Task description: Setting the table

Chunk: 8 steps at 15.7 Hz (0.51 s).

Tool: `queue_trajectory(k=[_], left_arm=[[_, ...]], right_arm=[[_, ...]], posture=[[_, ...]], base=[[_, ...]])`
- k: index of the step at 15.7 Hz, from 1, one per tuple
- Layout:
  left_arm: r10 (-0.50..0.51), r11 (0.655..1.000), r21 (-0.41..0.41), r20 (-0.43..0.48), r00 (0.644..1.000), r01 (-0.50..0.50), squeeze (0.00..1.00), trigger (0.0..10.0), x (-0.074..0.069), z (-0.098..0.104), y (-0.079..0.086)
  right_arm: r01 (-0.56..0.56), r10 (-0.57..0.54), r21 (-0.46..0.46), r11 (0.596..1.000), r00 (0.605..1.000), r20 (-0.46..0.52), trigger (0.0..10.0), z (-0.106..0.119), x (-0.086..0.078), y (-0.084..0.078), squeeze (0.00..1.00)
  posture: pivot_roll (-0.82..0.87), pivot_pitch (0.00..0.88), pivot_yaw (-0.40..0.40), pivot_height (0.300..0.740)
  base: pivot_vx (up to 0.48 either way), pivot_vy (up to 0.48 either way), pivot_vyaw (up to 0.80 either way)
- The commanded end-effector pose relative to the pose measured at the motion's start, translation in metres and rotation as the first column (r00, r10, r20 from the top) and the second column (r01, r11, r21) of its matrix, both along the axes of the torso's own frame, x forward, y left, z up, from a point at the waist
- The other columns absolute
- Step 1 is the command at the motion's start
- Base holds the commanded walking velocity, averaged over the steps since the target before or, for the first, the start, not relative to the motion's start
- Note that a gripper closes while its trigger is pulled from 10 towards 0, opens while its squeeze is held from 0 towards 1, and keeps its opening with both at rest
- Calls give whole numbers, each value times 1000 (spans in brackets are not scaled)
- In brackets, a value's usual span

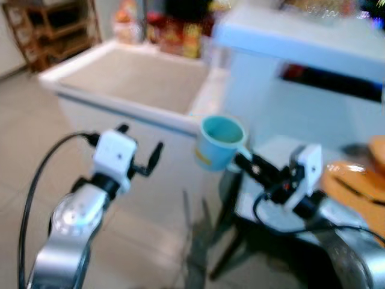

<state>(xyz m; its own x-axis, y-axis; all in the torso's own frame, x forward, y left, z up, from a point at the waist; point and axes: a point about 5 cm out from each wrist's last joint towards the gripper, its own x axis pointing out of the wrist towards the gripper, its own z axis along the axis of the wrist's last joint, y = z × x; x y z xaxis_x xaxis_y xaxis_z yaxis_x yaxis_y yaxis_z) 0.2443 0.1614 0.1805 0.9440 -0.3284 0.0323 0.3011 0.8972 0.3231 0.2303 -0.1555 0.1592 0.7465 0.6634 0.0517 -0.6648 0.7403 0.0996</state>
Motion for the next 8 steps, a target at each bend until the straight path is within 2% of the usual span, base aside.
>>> queue_trajectory(k=[1, 2, 3, 4, 5, 8], left_arm=[[67, 998, 19, 10, 998, -67, 0, 10000, 4, 1, 9], [107, 994, 26, 7, 994, -107, 0, 10000, 8, 0, 12], [166, 986, 20, 12, 986, -166, 0, 10000, 13, 1, 16], [187, 982, 19, 20, 982, -187, 0, 10000, 15, 2, 18], [237, 971, 28, 28, 971, -237, 0, 10000, 19, 3, 23], [252, 967, 29, 38, 967, -253, 0, 10000, 20, 4, 27]], right_arm=[[51, -51, -18, 999, 998, 30, 10000, 5, 6, -2, 0], [90, -89, -43, 995, 995, 43, 10000, 4, 10, -4, 0], [192, -188, -89, 977, 981, 53, 10000, 0, 21, -4, 0], [237, -234, -86, 968, 971, 47, 10000, 0, 25, -4, 0], [273, -270, -61, 960, 962, 51, 10000, 2, 31, 2, 0], [277, -274, -78, 958, 961, 43, 10000, 0, 37, 12, 0]], posture=[[111, 0, -37, 740], [111, 0, -37, 740], [111, 0, -34, 740], [109, 0, -33, 740], [110, 0, -33, 740], [111, 1, -38, 740]], base=[[0, -480, 0], [0, -480, 0], [0, -480, 0], [0, -480, 456], [0, -480, 800], [0, -480, 800]])
